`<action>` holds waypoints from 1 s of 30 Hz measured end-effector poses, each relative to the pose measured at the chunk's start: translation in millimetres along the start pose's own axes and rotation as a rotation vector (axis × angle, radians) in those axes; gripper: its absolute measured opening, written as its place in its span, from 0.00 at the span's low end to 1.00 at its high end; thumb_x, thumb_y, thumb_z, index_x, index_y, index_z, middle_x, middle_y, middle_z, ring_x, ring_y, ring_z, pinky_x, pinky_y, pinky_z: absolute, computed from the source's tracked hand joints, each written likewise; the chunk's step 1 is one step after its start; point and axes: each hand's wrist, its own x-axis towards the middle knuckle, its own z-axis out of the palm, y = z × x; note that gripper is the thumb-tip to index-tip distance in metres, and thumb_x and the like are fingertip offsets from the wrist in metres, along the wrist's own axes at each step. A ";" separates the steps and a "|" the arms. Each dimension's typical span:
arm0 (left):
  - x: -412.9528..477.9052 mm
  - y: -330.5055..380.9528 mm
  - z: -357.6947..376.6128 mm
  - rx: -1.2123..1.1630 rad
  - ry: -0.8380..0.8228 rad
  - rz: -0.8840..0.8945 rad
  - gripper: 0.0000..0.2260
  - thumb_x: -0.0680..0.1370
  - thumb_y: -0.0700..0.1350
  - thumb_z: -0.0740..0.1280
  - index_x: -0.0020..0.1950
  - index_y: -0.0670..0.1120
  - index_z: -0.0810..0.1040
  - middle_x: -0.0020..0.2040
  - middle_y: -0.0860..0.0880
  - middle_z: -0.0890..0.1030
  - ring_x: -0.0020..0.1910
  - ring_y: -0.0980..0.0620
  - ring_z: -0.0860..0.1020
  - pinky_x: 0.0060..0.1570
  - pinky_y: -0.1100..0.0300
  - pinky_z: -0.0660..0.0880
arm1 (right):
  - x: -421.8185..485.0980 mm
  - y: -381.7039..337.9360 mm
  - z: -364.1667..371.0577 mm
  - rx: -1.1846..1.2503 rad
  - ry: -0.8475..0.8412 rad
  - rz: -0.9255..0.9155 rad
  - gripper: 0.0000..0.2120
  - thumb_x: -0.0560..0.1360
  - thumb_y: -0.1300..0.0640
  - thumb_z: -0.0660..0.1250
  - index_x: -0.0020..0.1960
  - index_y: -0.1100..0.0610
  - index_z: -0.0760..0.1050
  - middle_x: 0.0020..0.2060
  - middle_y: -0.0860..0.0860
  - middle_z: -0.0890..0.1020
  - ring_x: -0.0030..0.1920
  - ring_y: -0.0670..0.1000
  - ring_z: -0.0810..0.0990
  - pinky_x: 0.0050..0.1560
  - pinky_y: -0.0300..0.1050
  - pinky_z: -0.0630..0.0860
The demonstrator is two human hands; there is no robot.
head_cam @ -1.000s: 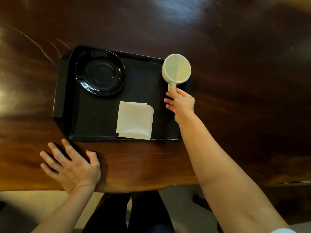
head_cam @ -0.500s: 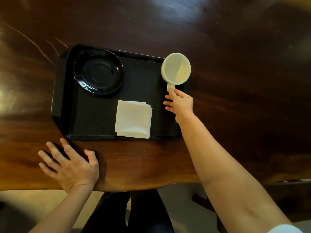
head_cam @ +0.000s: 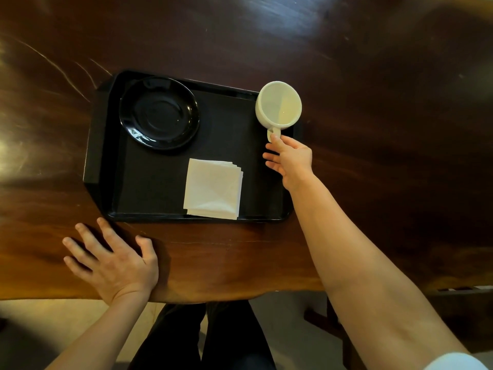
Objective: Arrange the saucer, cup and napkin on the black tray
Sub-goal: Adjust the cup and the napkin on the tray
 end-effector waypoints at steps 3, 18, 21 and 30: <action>-0.3 -0.8 -0.2 -0.002 0.006 -0.002 0.35 0.79 0.58 0.56 0.83 0.42 0.57 0.83 0.36 0.55 0.83 0.30 0.50 0.78 0.34 0.46 | -3.2 0.5 0.6 0.016 0.030 -0.001 0.18 0.76 0.52 0.72 0.64 0.56 0.77 0.47 0.52 0.86 0.43 0.50 0.87 0.41 0.45 0.85; 1.7 -1.3 -1.6 0.070 -0.019 -0.008 0.35 0.79 0.59 0.55 0.83 0.42 0.60 0.82 0.35 0.58 0.82 0.30 0.53 0.78 0.33 0.50 | -57.2 6.4 113.0 -0.056 -0.371 0.077 0.13 0.82 0.56 0.63 0.63 0.61 0.71 0.47 0.57 0.85 0.37 0.52 0.87 0.33 0.40 0.80; 1.4 -1.5 0.6 0.092 -0.018 -0.006 0.35 0.79 0.59 0.55 0.83 0.42 0.60 0.82 0.35 0.58 0.82 0.30 0.53 0.78 0.34 0.49 | -59.9 4.9 141.4 -0.172 -0.385 0.117 0.11 0.82 0.57 0.63 0.59 0.63 0.71 0.44 0.58 0.84 0.29 0.49 0.85 0.26 0.37 0.77; 1.8 -1.0 0.3 0.102 -0.025 -0.006 0.35 0.78 0.60 0.56 0.81 0.42 0.63 0.81 0.35 0.61 0.82 0.30 0.56 0.77 0.33 0.51 | -60.7 0.3 164.6 -0.175 -0.360 0.161 0.05 0.82 0.65 0.60 0.56 0.67 0.71 0.42 0.62 0.82 0.30 0.49 0.80 0.27 0.35 0.78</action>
